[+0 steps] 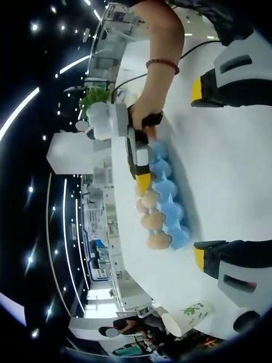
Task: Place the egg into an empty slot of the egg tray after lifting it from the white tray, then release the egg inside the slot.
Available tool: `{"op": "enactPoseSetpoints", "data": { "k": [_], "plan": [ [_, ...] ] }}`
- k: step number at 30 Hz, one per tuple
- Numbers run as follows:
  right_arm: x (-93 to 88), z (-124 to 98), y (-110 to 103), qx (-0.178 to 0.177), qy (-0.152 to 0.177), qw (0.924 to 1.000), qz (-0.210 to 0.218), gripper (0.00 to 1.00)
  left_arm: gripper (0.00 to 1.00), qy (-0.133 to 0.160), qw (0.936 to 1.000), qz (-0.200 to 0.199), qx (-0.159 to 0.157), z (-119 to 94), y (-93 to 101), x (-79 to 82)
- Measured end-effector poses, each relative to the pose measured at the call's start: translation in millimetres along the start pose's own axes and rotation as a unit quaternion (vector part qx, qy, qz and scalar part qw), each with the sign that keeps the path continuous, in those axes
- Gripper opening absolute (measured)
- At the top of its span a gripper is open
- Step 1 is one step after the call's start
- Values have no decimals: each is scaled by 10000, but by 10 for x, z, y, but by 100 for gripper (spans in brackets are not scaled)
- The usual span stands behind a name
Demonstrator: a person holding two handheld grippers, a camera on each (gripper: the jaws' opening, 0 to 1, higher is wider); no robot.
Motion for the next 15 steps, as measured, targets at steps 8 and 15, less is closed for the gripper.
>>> {"op": "enactPoseSetpoints", "data": {
  "k": [8,15],
  "plan": [
    [35,-30,52,-179,-12,9998,24,69,100,13,10000,-4,-33,9,3,4],
    [17,-76,24,-121,-129,9998,-35,76,100,36,10000,37,-54,-4,9,27]
  ]
}}
Point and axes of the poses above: the point that each gripper's makers call its tool centre point, and the gripper's own axes: z roughly forward along the fingers, y roughly to its right, x roughly out of its top, the point moved 10 cm from there along -z, roughly backward along the fingers, and after that the axes turned 4 degrees about -y, right-handed, at the moved point
